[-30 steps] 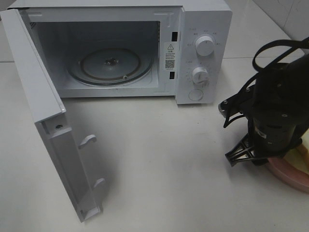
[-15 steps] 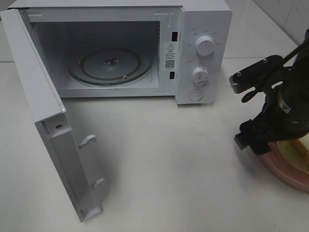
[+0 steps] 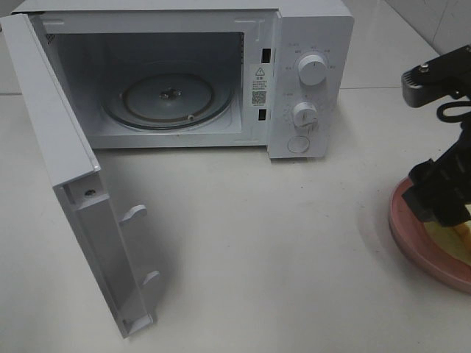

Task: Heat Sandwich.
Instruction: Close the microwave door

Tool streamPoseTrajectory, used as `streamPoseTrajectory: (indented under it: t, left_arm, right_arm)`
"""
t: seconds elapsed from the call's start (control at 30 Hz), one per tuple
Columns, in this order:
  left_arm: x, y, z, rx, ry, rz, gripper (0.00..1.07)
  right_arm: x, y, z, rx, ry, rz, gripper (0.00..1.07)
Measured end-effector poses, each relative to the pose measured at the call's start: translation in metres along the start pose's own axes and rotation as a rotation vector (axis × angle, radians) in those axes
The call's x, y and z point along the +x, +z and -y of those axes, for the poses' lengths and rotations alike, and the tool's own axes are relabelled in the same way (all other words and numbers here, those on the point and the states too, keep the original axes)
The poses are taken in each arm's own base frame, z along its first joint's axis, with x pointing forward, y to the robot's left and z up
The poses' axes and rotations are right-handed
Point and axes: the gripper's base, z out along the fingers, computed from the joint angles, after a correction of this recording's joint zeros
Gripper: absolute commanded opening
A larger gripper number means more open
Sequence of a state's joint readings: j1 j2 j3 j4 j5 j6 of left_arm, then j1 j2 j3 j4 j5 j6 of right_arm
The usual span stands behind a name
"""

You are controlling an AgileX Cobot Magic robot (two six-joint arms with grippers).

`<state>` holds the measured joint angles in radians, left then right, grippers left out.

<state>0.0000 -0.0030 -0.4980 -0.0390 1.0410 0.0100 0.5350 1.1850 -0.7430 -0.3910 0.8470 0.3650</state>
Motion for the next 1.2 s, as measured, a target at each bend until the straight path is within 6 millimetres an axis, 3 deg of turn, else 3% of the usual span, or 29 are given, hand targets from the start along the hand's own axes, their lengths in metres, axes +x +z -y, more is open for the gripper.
streamPoseTrajectory:
  t: [0.5, 0.67, 0.83, 1.2]
  left_arm:
    - [0.000, 0.000, 0.000, 0.000, 0.000, 0.000, 0.97]
    - [0.000, 0.000, 0.000, 0.000, 0.000, 0.000, 0.97]
    - [0.000, 0.000, 0.000, 0.000, 0.000, 0.000, 0.97]
    - [0.000, 0.000, 0.000, 0.000, 0.000, 0.000, 0.97]
  right_arm:
    - [0.042, -0.063, 0.022, -0.067, 0.039, 0.150, 0.78]
    - [0.052, -0.073, 0.024, -0.095, 0.042, 0.181, 0.77]
    - [0.079, -0.097, 0.029, -0.169, 0.054, 0.282, 0.77]
    - [0.113, -0.115, 0.042, -0.161, 0.156, 0.371, 0.76]
